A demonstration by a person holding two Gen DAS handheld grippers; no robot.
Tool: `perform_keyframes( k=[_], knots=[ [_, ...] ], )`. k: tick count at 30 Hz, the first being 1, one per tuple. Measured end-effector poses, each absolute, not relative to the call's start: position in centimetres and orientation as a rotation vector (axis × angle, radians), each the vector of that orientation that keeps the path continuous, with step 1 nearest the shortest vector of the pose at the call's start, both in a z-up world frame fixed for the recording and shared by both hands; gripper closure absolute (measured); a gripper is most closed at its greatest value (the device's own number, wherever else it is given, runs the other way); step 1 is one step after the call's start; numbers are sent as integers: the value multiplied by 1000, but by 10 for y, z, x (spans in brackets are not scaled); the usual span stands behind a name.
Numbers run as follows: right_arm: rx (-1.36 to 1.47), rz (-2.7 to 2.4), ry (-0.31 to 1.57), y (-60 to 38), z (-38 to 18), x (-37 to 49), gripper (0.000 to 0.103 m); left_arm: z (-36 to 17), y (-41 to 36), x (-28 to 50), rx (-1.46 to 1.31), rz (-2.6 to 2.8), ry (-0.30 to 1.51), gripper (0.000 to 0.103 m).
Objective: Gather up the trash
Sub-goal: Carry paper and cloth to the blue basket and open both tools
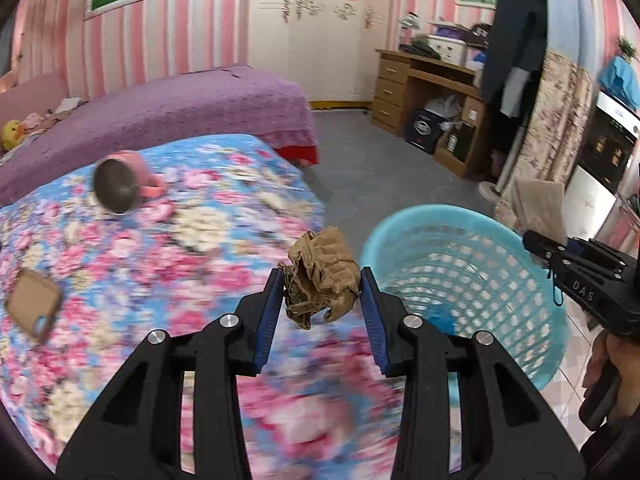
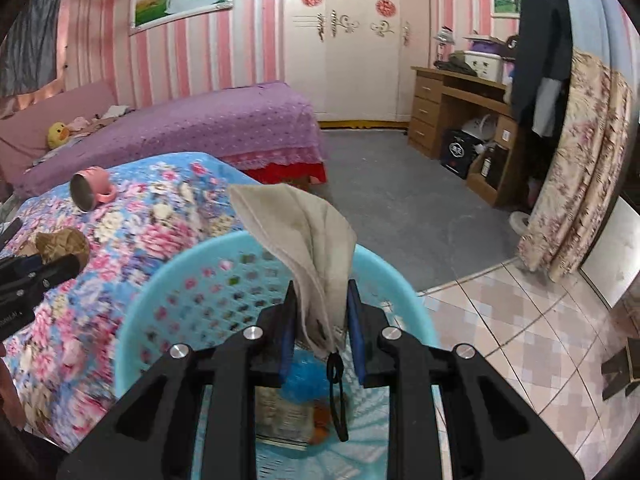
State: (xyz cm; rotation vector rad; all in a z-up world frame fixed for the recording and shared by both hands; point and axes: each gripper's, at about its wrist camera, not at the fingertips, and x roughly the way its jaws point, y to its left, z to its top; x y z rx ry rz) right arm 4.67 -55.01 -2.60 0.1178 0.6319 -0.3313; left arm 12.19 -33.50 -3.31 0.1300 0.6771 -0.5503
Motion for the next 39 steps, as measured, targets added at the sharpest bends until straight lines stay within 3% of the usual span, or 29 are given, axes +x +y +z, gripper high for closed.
perform_keyframes(
  k=[8,11,13,15,17,21,27,28,29,30,31,34,36,39],
  knots=[
    [161,-368,620,-585,-38,29,80,-42,-391,105,178,-626,671,64],
    [177,-378,615,-593,-42,24,80,-43,-402,106,177,-636,682,59],
    [186,-375,610,-595,-42,23,80,-42,-405,108,178,-640,689,49],
    [185,-368,607,-594,-41,24,80,-41,-405,108,188,-636,685,24],
    [173,-360,608,-590,-41,28,80,-39,-399,107,203,-614,661,17],
    [171,-346,604,-586,-41,31,80,-35,-379,112,217,-561,632,10],
    [174,-305,599,-570,-40,43,77,-27,-334,122,182,-474,619,6],
    [170,-309,597,-566,-39,45,75,-23,-322,122,171,-454,610,6],
    [164,-315,598,-563,-39,48,59,-21,-313,121,163,-442,604,6],
    [157,-315,601,-559,-39,49,36,-17,-303,120,157,-429,597,6],
    [150,-312,604,-556,-37,50,28,-14,-295,119,154,-423,594,6],
    [106,-336,588,-544,-24,44,21,-2,-264,111,147,-388,570,6],
    [91,-367,559,-540,-10,39,9,9,-237,104,138,-363,547,6],
    [85,-406,481,-525,16,29,5,21,-202,93,128,-323,519,5]
  ],
)
